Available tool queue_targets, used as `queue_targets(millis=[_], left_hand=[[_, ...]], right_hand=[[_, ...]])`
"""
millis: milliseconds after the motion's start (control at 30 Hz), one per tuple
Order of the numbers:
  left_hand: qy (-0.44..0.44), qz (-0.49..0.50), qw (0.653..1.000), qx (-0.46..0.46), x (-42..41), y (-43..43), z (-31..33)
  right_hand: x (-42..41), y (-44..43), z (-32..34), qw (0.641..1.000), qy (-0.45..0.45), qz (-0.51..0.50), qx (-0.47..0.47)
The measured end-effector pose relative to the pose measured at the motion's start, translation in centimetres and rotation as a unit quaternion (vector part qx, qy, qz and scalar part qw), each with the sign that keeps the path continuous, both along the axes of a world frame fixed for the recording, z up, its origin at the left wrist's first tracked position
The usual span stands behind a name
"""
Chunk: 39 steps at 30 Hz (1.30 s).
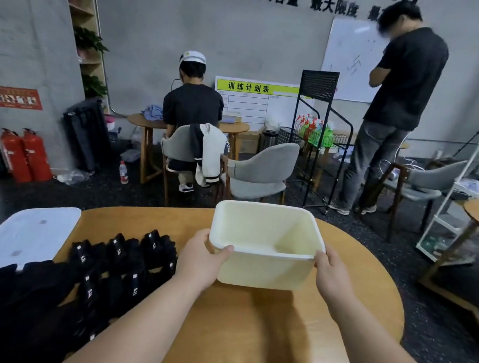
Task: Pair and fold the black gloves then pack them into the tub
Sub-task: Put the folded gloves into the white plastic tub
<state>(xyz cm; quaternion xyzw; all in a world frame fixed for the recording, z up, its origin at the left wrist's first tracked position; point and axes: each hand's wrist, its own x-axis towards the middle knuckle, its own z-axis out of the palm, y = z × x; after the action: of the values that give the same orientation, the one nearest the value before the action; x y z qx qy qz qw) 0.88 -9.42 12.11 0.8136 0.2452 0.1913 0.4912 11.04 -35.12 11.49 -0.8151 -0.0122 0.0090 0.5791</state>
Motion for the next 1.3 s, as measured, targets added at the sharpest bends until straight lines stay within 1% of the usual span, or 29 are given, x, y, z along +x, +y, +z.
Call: queue_targets(millis=[233, 333, 500, 600, 733, 800, 900, 967, 1200, 1300], left_hand=[[0.024, -0.007, 1.0, -0.015, -0.8, -2.6, -2.3], [0.019, -0.012, 1.0, -0.017, -0.8, -3.4, -3.1], [0.008, -0.02, 0.999, -0.024, -0.5, -4.6, -3.8], [0.007, -0.036, 0.999, -0.011, 0.0, -5.2, -3.7], [0.013, -0.058, 0.998, -0.016, 0.7, -5.5, -3.5], [0.017, -0.065, 0.997, -0.026, 0.7, -5.4, -3.5], [0.023, -0.062, 0.997, -0.025, 0.3, -5.0, -3.4], [0.023, -0.061, 0.998, -0.027, -0.5, -4.5, -3.2], [0.029, -0.061, 0.997, 0.031, -5.0, -2.6, -2.8], [0.045, -0.071, 0.992, 0.093, -7.3, -1.8, -3.5]], right_hand=[[-1.8, -2.2, -2.0, 0.999, -0.005, -0.038, 0.013], [-2.3, -2.7, -2.6, 0.998, -0.013, -0.053, 0.016], [-2.0, -3.3, -3.2, 0.997, -0.019, -0.076, -0.024], [-1.2, -4.0, -3.5, 0.994, -0.019, -0.094, -0.056], [-0.3, -4.3, -3.6, 0.987, -0.06, -0.108, -0.106], [-0.2, -4.2, -3.6, 0.976, -0.077, -0.112, -0.171], [-1.0, -3.2, -2.9, 0.947, -0.115, -0.097, -0.283], [-1.8, -2.2, -2.5, 0.932, -0.14, -0.071, -0.326], [-5.4, 3.1, -1.3, 0.896, -0.225, -0.014, -0.383], [-7.2, 5.4, -1.0, 0.883, -0.262, 0.027, -0.389]])
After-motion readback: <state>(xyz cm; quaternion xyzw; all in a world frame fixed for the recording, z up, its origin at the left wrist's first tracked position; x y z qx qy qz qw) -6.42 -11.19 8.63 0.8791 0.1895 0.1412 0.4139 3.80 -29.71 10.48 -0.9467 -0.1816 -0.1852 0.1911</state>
